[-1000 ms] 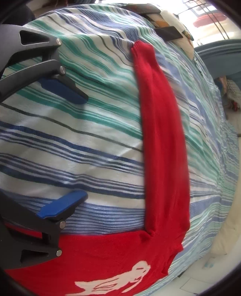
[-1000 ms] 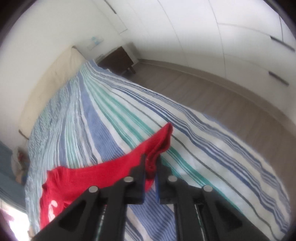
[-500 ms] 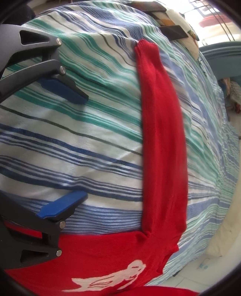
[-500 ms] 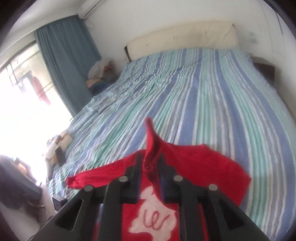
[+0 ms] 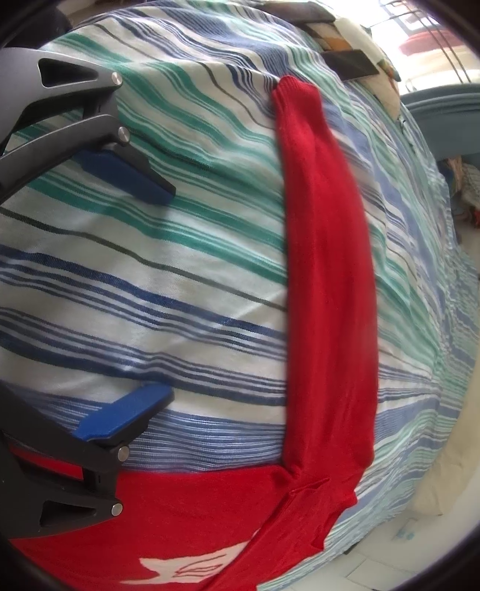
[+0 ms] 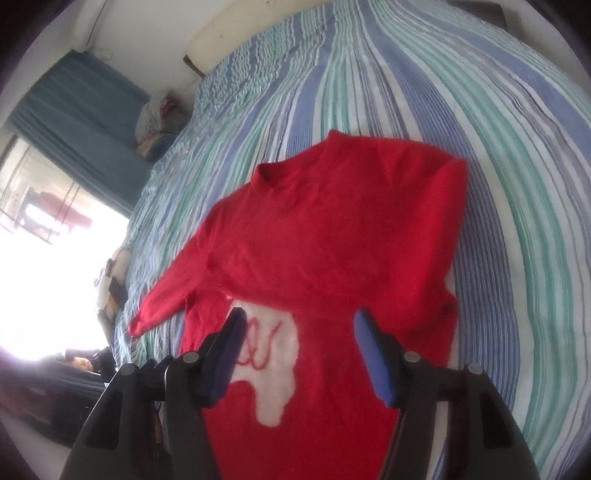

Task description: Fold small clothes

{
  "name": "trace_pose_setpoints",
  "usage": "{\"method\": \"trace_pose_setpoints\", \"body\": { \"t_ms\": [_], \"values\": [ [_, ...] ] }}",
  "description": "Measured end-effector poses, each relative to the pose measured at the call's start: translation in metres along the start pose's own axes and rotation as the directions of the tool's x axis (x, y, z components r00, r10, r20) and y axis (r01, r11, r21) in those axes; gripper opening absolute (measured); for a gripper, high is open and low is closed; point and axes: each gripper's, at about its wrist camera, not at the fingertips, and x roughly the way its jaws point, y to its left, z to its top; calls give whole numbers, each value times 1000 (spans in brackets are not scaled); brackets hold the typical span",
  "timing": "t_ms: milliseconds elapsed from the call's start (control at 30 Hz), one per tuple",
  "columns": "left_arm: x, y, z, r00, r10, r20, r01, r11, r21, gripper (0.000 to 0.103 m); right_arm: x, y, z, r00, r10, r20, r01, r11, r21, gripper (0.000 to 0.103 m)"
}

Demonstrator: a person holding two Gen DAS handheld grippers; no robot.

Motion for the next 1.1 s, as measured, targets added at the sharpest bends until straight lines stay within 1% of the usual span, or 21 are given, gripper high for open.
{"method": "trace_pose_setpoints", "body": {
  "t_ms": [33, 67, 100, 133, 167, 233, 300, 400, 467, 500, 533, 633, 733, 800, 867, 933, 967, 1033, 1100],
  "values": [
    [0, -1, -1, 1000, 2, 1, -2, 1000, 5, 99, 7, -15, -11, 999, -13, -32, 14, 1000, 24, 61],
    [0, -1, -2, 1000, 3, 2, -3, 1000, 11, 99, 14, -28, -21, 996, -65, -58, 66, 997, 29, 60],
    [0, -1, -2, 1000, 4, 3, -4, 1000, 15, 99, 17, -40, -30, 988, -138, -73, 139, 990, 18, 56],
    [0, -1, -3, 1000, 5, 4, -5, 1000, 18, 100, 17, -48, -39, 980, -189, -67, 190, 982, 5, 37],
    [0, -1, -3, 1000, 6, 5, -6, 1000, 20, 100, 11, -53, -45, 978, -205, -45, 205, 979, -4, 30],
    [1, -2, -2, 1000, 11, 3, -11, 1000, 21, 100, -7, -55, -55, 969, -247, -6, 247, 969, -17, 33],
    [2, -3, -1, 1000, 17, 0, -17, 1000, 22, 101, -22, -52, -65, 978, -211, 0, 211, 977, -36, 34],
    [3, -5, -1, 1000, 27, 0, -27, 999, 27, 101, -29, -47, -83, 984, -177, -35, 175, 983, -56, 35],
    [2, -5, -2, 1000, 29, 3, -29, 999, 30, 101, -22, -47, -97, 983, -165, -77, 161, 985, -56, 35],
    [2, -5, -3, 1000, 27, 4, -27, 999, 31, 101, -16, -49, -102, 980, -177, -93, 171, 983, -66, 24],
    [1, -5, -3, 1000, 26, 6, -26, 999, 33, 101, -14, -51, -106, 973, -216, -84, 209, 975, -81, 3],
    [0, -5, -6, 1000, 26, 9, -26, 999, 41, 101, -19, -61, -110, 969, -245, -42, 245, 969, -25, 3],
    [1, -6, -6, 1000, 29, 9, -29, 999, 45, 102, -17, -65, -113, 963, -269, -33, 267, 963, -37, 1],
    [1, -6, -7, 999, 32, 9, -33, 999, 44, 102, -19, -64, -114, 962, -271, -23, 270, 961, -54, 2],
    [1, -6, -7, 999, 33, 8, -34, 999, 42, 102, -28, -65, -115, 962, -271, -12, 271, 962, -40, 6],
    [1, -6, -7, 999, 34, 8, -34, 999, 41, 102, -41, -60, -119, 950, -312, 21, 313, 949, -50, 13],
    [2, -6, -7, 999, 36, 7, -36, 998, 41, 102, -48, -53, -122, 947, -320, 37, 322, 944, -70, 13],
    [2, -7, -7, 999, 42, 6, -42, 998, 44, 103, -58, -39, -131, 951, -305, 56, 310, 944, -110, 13],
    [3, -8, -7, 999, 48, 7, -48, 998, 46, 103, -65, -23, -144, 964, -259, 58, 264, 953, -149, 13]
  ]
}}
